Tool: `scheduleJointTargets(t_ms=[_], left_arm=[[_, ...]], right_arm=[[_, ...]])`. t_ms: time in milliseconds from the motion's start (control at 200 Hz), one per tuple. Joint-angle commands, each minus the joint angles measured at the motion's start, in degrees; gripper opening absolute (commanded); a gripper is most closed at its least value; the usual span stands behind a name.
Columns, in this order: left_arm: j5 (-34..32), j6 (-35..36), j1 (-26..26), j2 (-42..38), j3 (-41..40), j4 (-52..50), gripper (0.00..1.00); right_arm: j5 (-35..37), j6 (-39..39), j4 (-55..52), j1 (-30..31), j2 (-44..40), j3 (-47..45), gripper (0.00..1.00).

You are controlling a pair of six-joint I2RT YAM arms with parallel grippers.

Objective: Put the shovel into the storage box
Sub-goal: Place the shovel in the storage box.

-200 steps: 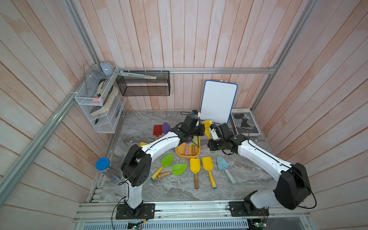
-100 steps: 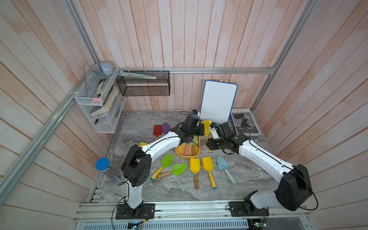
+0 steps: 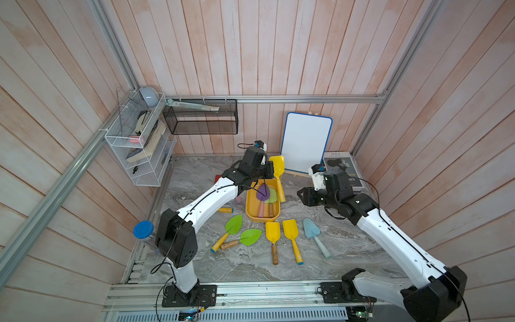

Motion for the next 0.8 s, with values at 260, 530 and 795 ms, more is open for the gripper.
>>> scheduleJointTargets(t_ms=[260, 530, 795], left_arm=[[6.9, 8.4, 7.5, 4.0, -0.8, -8.6, 0.0], [6.1, 13.1, 8.4, 11.5, 5.1, -11.2, 0.0], [12.0, 10.3, 8.4, 14.9, 5.1, -9.0, 0.0]], right_arm=[[-6.0, -0.2, 0.7, -3.2, -1.8, -3.2, 0.48], [-7.0, -1.1, 0.7, -3.3, -1.7, -4.7, 0.48], [-7.7, -1.8, 0.9, -4.0, -0.8, -5.1, 0.47]])
